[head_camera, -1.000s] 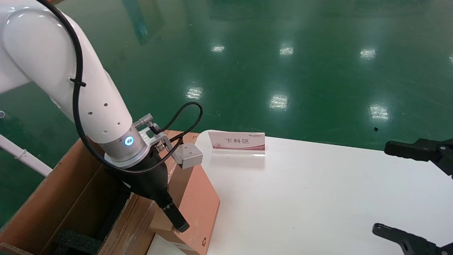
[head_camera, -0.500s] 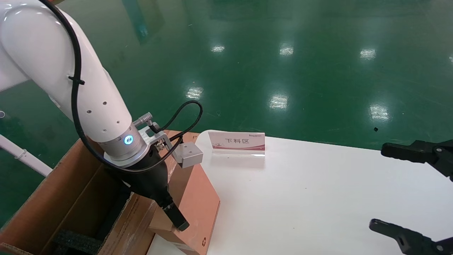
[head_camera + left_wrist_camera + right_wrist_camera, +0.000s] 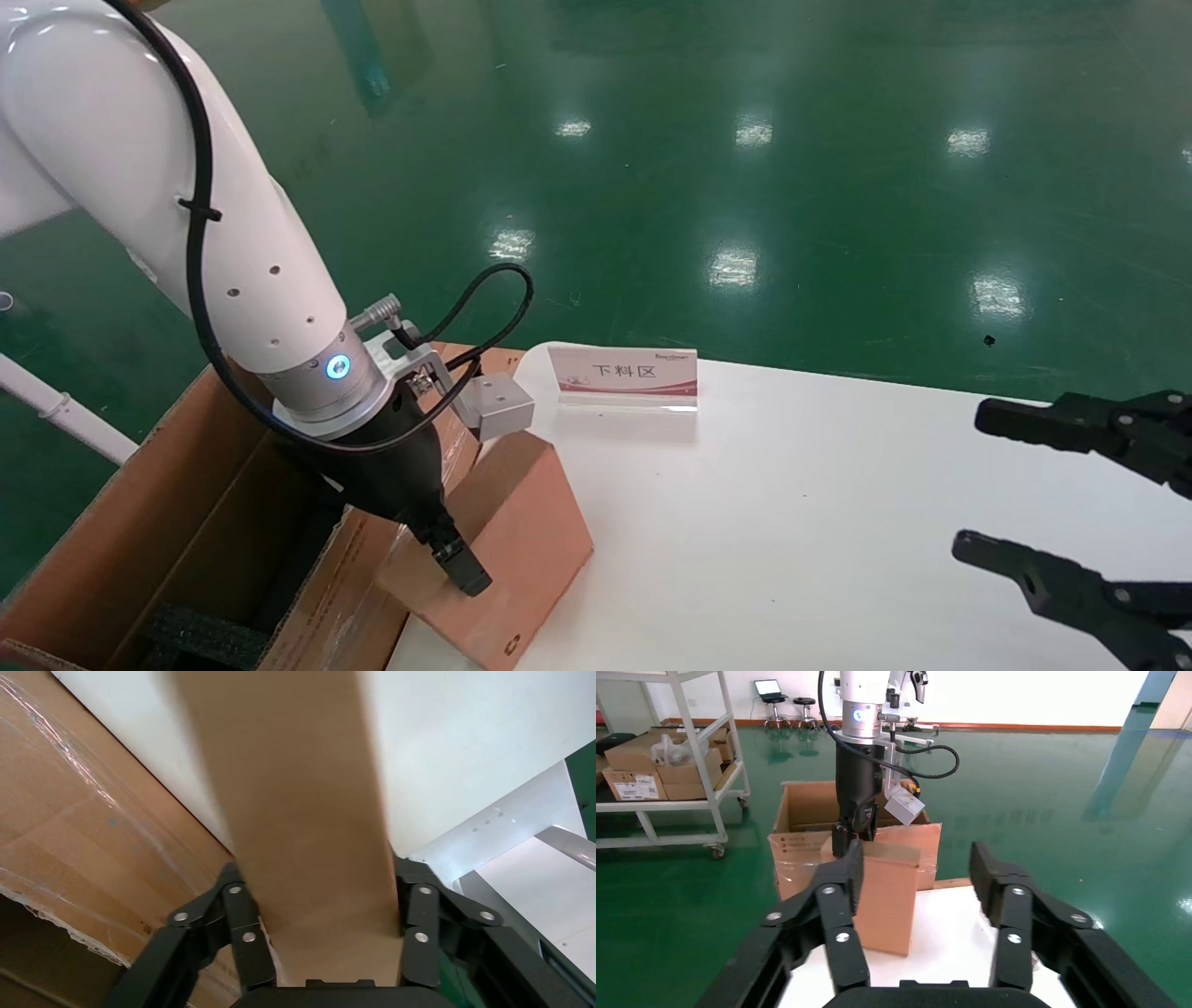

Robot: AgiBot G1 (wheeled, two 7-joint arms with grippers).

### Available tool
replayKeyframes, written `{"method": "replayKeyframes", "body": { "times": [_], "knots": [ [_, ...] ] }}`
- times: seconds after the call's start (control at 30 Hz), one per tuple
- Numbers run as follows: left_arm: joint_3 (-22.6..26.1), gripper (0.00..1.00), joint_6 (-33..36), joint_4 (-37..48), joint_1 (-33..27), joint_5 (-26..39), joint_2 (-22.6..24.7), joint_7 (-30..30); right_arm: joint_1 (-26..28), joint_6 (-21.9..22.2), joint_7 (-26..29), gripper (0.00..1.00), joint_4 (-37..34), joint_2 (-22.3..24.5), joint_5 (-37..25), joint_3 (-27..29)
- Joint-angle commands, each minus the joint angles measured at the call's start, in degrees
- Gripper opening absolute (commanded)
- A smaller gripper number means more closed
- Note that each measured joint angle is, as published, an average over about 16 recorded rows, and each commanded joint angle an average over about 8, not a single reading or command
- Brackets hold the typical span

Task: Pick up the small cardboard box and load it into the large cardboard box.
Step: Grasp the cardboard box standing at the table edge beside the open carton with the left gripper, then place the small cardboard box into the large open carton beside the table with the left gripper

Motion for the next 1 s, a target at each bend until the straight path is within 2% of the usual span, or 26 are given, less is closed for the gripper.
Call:
{"method": "replayKeyframes", "body": {
  "times": [0.03, 0.33, 0.7, 0.83, 1.0],
  "knots": [
    [0.0, 0.00, 0.0, -0.1, 0.0, 0.0, 0.0, 0.0, 0.0, 0.0, 0.0, 0.00, 0.0, 0.0, 0.0, 0.0],
    [-1.2, 0.00, 1.1, 1.1, -2.6, -0.6, 0.3, 0.7, 0.0, 0.0, 0.0, 0.00, 0.0, 0.0, 0.0, 0.0],
    [-4.5, 0.00, 9.1, 0.6, -20.2, -0.6, 2.7, -3.0, 0.0, 0.0, 0.0, 0.00, 0.0, 0.0, 0.0, -0.1],
    [-1.6, 0.00, 11.5, 0.7, -28.0, -1.4, 4.9, -3.7, 0.0, 0.0, 0.0, 0.00, -0.1, 0.0, 0.0, -0.1],
    [5.7, 0.00, 13.5, 0.2, -37.8, -4.3, 7.3, -4.2, 0.0, 0.0, -0.1, 0.00, -0.1, 0.0, 0.0, -0.1]
  ]
}}
